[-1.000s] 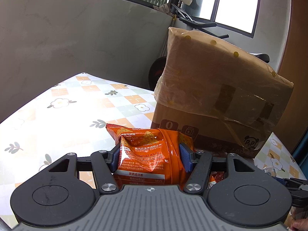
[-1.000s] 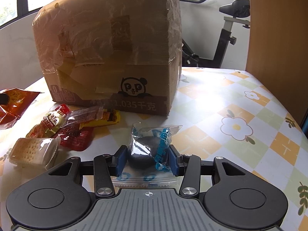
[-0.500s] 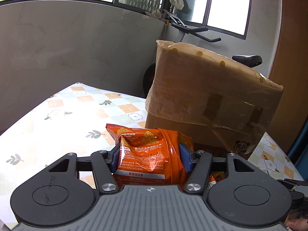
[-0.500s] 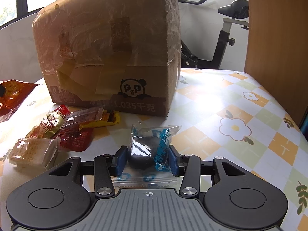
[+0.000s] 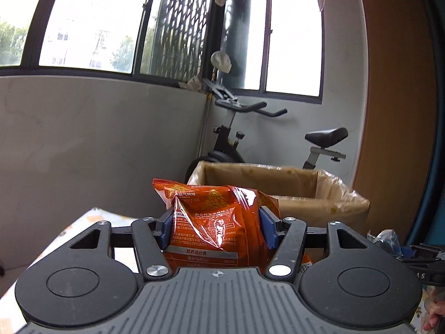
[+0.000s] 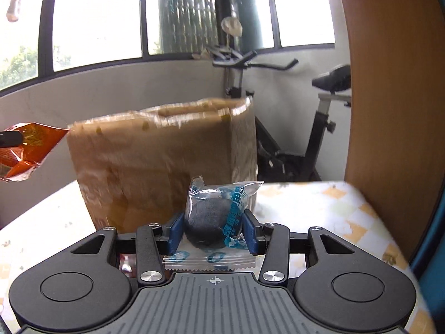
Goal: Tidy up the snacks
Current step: 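Lift both held snacks and carry them over the box, then open both tools to drop the orange chip bag and bun into the box, then lower both open tools toward the remaining red snack packets beside the box, then close the left tool on the gold snack packet while the right tool lowers to the cracker pack, then hold the gold packet in the left tool while the right tool closes on the cracker pack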
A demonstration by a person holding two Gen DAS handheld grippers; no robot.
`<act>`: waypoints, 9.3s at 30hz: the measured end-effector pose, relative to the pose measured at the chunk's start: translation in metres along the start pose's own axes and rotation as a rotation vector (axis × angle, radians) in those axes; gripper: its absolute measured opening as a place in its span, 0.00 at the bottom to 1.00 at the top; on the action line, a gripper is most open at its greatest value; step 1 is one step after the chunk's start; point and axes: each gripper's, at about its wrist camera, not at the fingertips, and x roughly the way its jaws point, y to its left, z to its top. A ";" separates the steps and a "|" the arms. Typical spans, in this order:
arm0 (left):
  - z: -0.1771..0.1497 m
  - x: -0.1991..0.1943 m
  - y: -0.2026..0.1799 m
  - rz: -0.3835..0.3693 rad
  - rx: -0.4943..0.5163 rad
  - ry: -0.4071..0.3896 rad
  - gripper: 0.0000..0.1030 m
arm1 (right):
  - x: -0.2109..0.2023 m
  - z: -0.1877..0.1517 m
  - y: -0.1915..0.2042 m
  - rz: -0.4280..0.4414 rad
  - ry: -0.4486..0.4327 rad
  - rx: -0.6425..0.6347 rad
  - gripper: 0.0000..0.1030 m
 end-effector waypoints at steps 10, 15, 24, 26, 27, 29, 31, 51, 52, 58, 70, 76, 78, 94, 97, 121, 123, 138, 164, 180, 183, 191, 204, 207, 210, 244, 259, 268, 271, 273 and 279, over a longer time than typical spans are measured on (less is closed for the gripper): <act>0.060 0.082 -0.045 -0.081 0.085 -0.009 0.61 | 0.058 0.105 0.008 0.044 -0.033 -0.093 0.40; 0.057 0.143 -0.057 -0.058 0.127 0.063 0.61 | 0.107 0.111 0.021 0.015 0.036 -0.092 0.40; 0.041 0.181 -0.048 -0.025 0.151 0.217 0.74 | 0.137 0.093 0.017 -0.032 0.106 -0.025 0.49; 0.036 0.177 -0.043 -0.016 0.157 0.214 0.77 | 0.131 0.092 0.016 -0.020 0.087 -0.021 0.59; 0.036 0.172 -0.038 -0.015 0.157 0.215 0.79 | 0.127 0.090 0.016 -0.013 0.079 -0.026 0.61; 0.037 0.167 -0.030 -0.021 0.144 0.216 0.79 | 0.120 0.089 0.017 -0.012 0.073 -0.038 0.61; 0.040 0.157 -0.023 -0.035 0.130 0.204 0.79 | 0.113 0.089 0.019 0.003 0.065 -0.031 0.61; -0.006 0.051 0.031 -0.112 0.025 0.213 0.78 | 0.025 0.032 0.053 0.028 -0.052 0.043 0.60; -0.015 0.052 0.031 -0.115 0.023 0.231 0.78 | 0.023 0.026 0.053 0.025 -0.045 0.046 0.60; -0.056 0.065 0.030 -0.135 0.006 0.322 0.77 | 0.028 -0.004 0.044 -0.004 0.021 0.085 0.60; -0.110 0.062 0.035 -0.123 -0.010 0.436 0.72 | 0.067 -0.078 0.070 0.092 0.277 0.006 0.59; -0.115 0.046 0.044 -0.082 -0.030 0.431 0.71 | 0.077 -0.102 0.105 0.194 0.349 -0.110 0.60; -0.116 0.041 0.046 -0.064 -0.031 0.440 0.71 | 0.077 -0.103 0.115 0.225 0.351 -0.161 0.62; -0.132 0.009 0.058 0.003 -0.128 0.429 0.71 | 0.091 -0.104 0.159 0.424 0.437 -0.339 0.74; -0.135 0.009 0.058 0.008 -0.134 0.431 0.71 | 0.087 -0.103 0.158 0.430 0.440 -0.364 0.77; -0.136 0.012 0.058 0.035 -0.142 0.436 0.68 | 0.087 -0.113 0.152 0.483 0.479 -0.319 0.61; -0.136 0.012 0.059 0.037 -0.143 0.434 0.68 | 0.081 -0.111 0.146 0.485 0.460 -0.279 0.61; -0.142 0.038 0.042 -0.036 -0.098 0.462 0.68 | 0.066 -0.089 0.037 0.065 0.317 -0.055 0.58; -0.168 0.103 -0.016 -0.063 0.033 0.549 0.68 | 0.089 -0.114 0.029 -0.069 0.314 -0.119 0.55; -0.171 0.079 0.001 -0.009 -0.024 0.510 0.48 | 0.091 -0.114 0.026 -0.056 0.327 -0.102 0.56; -0.169 0.065 0.009 0.017 -0.045 0.475 0.40 | 0.092 -0.113 0.025 -0.052 0.329 -0.097 0.57; -0.161 0.045 0.023 0.080 -0.076 0.439 0.22 | 0.093 -0.113 0.021 -0.030 0.340 -0.070 0.59; -0.167 0.047 0.009 0.005 -0.011 0.476 0.34 | 0.093 -0.113 0.023 -0.031 0.341 -0.077 0.60; -0.171 0.050 0.008 0.006 -0.009 0.484 0.39 | 0.093 -0.113 0.023 -0.031 0.342 -0.076 0.60; -0.171 0.051 0.008 -0.001 -0.013 0.478 0.38 | 0.093 -0.113 0.023 -0.027 0.342 -0.076 0.61; -0.177 0.045 0.012 0.004 -0.050 0.476 0.06 | 0.093 -0.113 0.025 -0.007 0.337 -0.072 0.56; -0.166 0.055 0.019 0.020 -0.070 0.448 0.12 | 0.093 -0.113 0.024 -0.003 0.338 -0.071 0.57; -0.162 0.039 0.019 -0.005 -0.088 0.388 0.06 | 0.093 -0.113 0.024 -0.003 0.338 -0.069 0.57; -0.161 0.034 0.013 -0.033 -0.085 0.380 0.06 | 0.093 -0.113 0.024 -0.003 0.338 -0.071 0.57; -0.162 0.033 0.010 -0.050 -0.085 0.379 0.06 | 0.093 -0.113 0.024 -0.003 0.338 -0.070 0.57; -0.163 0.032 0.006 -0.073 -0.080 0.376 0.06 | 0.093 -0.113 0.023 -0.004 0.336 -0.068 0.56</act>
